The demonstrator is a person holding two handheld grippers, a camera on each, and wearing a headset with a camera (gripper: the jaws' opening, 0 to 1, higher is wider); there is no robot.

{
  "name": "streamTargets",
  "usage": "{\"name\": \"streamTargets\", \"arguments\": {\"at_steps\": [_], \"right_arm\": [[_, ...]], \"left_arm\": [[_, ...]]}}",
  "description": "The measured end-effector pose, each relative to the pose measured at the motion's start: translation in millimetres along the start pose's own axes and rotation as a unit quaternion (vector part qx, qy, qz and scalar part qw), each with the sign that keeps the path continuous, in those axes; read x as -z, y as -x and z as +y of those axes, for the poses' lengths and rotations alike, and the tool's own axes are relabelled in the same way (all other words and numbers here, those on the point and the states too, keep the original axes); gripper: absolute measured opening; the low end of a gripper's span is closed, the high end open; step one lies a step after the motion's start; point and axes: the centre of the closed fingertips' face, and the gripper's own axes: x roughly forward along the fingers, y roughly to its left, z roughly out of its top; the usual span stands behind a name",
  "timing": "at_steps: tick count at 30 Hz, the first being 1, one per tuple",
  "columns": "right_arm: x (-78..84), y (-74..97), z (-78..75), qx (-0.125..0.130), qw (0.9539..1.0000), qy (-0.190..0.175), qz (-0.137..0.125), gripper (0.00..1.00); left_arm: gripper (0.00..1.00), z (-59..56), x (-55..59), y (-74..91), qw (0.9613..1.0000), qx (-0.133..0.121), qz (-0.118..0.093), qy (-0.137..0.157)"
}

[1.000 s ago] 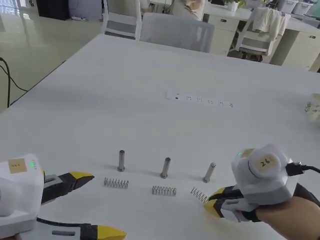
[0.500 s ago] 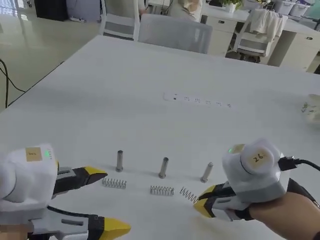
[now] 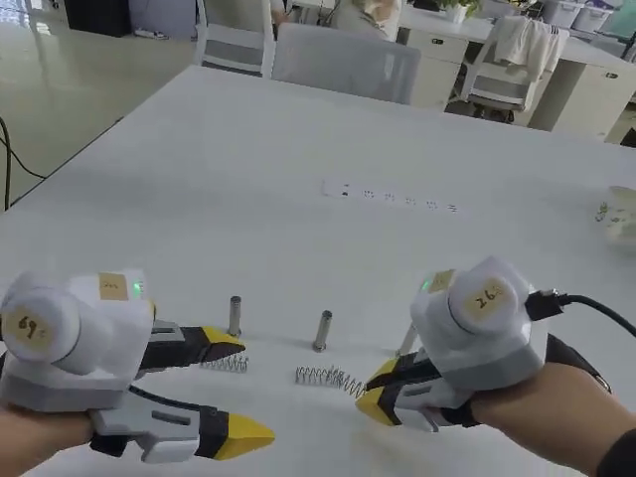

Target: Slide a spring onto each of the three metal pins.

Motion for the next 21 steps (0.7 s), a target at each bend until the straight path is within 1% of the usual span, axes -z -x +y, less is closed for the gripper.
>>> {"name": "streamTargets", "arguments": {"at_steps": [5,11,16,21], "right_arm": [[-3.0,-3.0,6.8,-0.008,0.9999,0.014,0.005,0.08],[-5.8,-5.2,14.3,-0.020,0.9994,0.025,0.007,0.08],[-10.7,-6.8,22.5,-0.033,0.9987,0.037,0.006,0.08],[-13.2,-8.9,30.2,-0.043,0.9976,0.053,0.011,0.08]], "left_arm": [[0.48,-3.4,-0.7,-5.2,0.9998,0.014,0.007,-0.011],[0.44,-7.4,-2.0,-10.6,0.9994,0.027,0.008,-0.021],[0.39,-10.8,-0.2,-15.5,0.9988,0.036,0.013,-0.032],[0.33,-16.0,-1.2,-17.8,0.9978,0.046,0.011,-0.046]]}}
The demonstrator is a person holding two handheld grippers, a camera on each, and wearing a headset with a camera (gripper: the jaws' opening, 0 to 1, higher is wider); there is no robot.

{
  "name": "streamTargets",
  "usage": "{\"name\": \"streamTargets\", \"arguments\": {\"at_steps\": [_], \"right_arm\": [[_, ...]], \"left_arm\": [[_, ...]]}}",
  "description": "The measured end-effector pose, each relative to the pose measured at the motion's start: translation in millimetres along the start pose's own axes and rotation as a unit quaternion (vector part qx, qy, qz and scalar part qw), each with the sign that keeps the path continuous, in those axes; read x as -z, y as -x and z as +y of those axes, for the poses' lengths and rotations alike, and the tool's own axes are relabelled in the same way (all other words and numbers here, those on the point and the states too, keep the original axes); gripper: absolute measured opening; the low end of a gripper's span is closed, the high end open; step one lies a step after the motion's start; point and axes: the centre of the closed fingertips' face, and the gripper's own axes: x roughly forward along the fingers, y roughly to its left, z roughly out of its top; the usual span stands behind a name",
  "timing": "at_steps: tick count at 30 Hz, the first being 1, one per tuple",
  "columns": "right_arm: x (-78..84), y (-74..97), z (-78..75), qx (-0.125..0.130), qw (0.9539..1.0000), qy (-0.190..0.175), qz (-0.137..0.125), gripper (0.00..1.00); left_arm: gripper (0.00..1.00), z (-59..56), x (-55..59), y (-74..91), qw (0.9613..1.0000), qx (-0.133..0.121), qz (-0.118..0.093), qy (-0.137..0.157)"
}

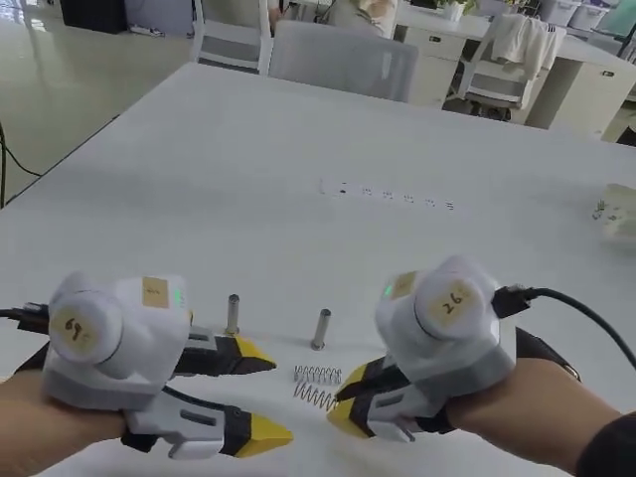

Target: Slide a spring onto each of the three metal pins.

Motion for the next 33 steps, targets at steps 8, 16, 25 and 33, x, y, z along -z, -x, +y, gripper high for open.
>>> {"name": "streamTargets", "arguments": {"at_steps": [8,16,25,33], "right_arm": [[-3.6,-2.2,12.3,-0.021,0.9995,0.022,0.000,0.08],[-3.0,-1.9,23.7,-0.045,0.9984,0.035,0.004,0.08],[-0.7,-1.9,31.1,-0.064,0.9971,0.040,0.015,0.08],[-10.2,4.1,35.1,-0.073,0.9971,0.021,-0.003,0.08]], "left_arm": [[0.23,-8.4,3.5,-3.8,0.9995,0.016,0.010,-0.027],[0.14,-16.1,6.8,-6.3,0.9981,0.032,0.018,-0.050],[0.06,-22.8,11.7,-9.0,0.9952,0.046,0.033,-0.081],[0.04,-21.4,14.3,-8.6,0.9946,0.042,0.040,-0.086]]}}
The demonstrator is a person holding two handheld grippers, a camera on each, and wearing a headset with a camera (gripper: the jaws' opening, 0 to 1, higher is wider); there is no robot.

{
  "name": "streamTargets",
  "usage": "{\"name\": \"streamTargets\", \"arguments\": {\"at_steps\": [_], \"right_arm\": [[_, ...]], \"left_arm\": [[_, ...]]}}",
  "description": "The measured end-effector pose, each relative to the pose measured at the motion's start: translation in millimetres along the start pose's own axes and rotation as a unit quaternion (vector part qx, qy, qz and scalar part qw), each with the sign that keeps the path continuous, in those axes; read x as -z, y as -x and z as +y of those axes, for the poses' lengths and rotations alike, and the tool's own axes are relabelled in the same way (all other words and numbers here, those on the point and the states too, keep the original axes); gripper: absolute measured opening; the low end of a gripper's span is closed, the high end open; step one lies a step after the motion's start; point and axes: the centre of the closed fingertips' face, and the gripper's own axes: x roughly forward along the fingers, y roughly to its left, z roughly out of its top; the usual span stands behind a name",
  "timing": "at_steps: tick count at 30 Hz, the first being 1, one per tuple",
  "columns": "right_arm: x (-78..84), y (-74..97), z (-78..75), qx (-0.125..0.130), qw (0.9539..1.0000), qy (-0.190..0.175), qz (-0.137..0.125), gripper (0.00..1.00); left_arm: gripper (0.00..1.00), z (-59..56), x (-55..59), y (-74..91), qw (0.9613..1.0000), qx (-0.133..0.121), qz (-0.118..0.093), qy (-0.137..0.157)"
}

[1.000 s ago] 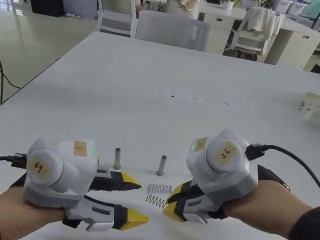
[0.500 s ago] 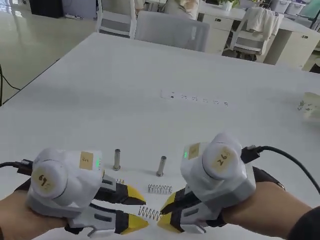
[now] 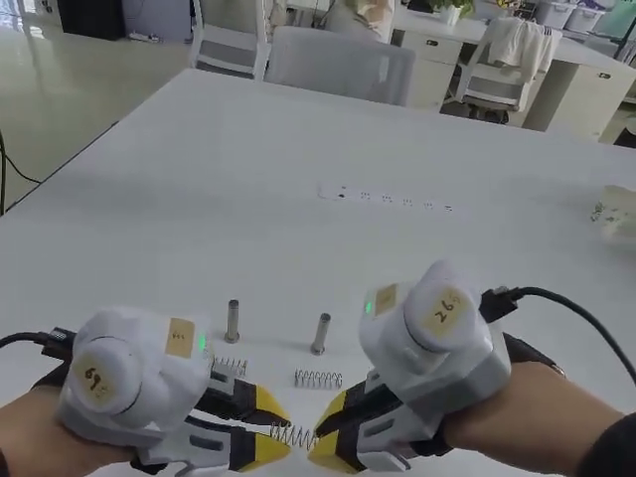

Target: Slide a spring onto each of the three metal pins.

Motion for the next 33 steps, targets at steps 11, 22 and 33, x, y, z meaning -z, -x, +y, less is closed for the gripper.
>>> {"name": "streamTargets", "arguments": {"at_steps": [11,22,33], "right_arm": [[-11.0,9.2,0.5,-0.001,0.9997,-0.016,-0.020,0.08],[-31.6,16.3,2.1,0.000,0.9986,-0.014,-0.052,0.08],[-37.3,16.4,0.2,0.004,0.9983,-0.001,-0.059,0.08]], "left_arm": [[0.04,0.7,0.1,0.3,1.0000,-0.001,0.003,-0.004],[0.03,0.8,-0.6,0.0,1.0000,-0.001,0.001,-0.006],[0.02,0.9,-2.2,0.7,0.9999,0.001,-0.005,0.009]]}}
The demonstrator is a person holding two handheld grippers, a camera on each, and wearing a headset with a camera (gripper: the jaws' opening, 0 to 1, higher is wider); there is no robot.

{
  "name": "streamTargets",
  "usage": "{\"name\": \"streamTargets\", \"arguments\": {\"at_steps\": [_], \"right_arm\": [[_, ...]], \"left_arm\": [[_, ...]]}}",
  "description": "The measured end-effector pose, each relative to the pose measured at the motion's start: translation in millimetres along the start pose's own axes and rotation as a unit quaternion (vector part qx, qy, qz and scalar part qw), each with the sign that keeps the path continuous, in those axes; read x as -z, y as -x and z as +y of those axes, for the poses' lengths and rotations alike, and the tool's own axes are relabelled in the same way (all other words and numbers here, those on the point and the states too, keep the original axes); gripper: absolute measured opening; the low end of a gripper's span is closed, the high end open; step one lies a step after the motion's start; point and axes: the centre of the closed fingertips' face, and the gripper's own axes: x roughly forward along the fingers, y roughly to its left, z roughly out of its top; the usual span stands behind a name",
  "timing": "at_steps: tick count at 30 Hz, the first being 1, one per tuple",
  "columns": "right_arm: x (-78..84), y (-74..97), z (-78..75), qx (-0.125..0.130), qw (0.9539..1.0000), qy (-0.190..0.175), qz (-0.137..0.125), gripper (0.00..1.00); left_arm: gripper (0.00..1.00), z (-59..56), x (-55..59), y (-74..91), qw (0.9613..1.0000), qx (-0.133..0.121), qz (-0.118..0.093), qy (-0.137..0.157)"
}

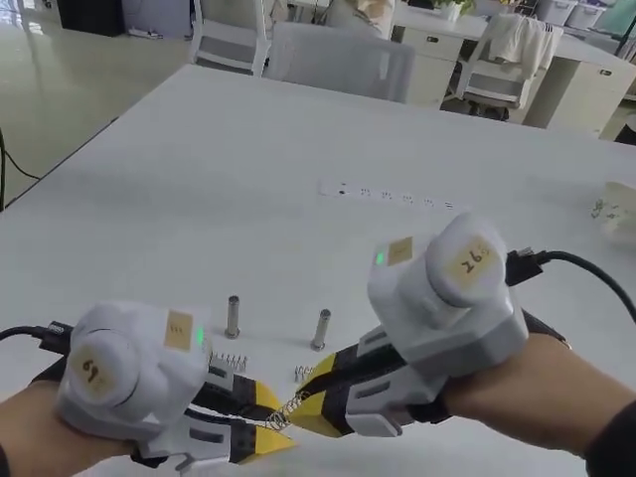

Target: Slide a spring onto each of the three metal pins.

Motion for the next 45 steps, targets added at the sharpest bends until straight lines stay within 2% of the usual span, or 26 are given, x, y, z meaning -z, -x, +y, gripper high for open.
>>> {"name": "streamTargets", "arguments": {"at_steps": [4,8,12,15,17,21,25,34,45], "right_arm": [[1.8,-2.9,1.1,-0.004,0.9999,0.008,0.010,0.08],[2.0,-7.8,1.7,-0.004,0.9997,0.016,0.016,0.09],[1.5,-8.1,1.7,-0.006,0.9997,0.016,0.017,0.09],[1.1,-7.8,2.4,-0.008,0.9997,0.015,0.017,0.09],[0.7,-6.8,1.1,-0.007,0.9997,0.014,0.016,0.09],[0.0,-6.3,-1.1,0.000,0.9997,0.016,0.016,0.08],[1.2,-6.7,-2.4,0.003,0.9997,0.015,0.021,0.08],[8.5,2.2,-14.7,0.022,0.9992,0.012,0.032,0.08],[20.3,13.9,-27.3,0.041,0.9984,0.001,0.040,0.09]], "left_arm": [[0.02,-1.3,-0.2,-0.4,1.0000,0.003,0.001,0.003],[0.02,-2.0,-8.5,0.5,0.9999,0.007,-0.011,0.008],[0.02,-2.3,-9.9,0.8,0.9999,0.006,-0.014,0.008],[0.02,-3.1,-18.1,2.4,0.9996,0.006,-0.026,0.008],[0.02,-2.0,-16.8,1.7,0.9998,0.003,-0.018,-0.001],[0.02,2.1,-17.2,1.1,0.9995,-0.001,-0.030,0.010],[0.03,3.5,-15.7,1.1,0.9996,-0.005,-0.028,0.008],[0.20,11.6,-4.7,3.1,0.9989,-0.024,-0.021,0.035],[0.37,22.8,4.8,18.2,0.9942,-0.061,-0.035,0.081]]}}
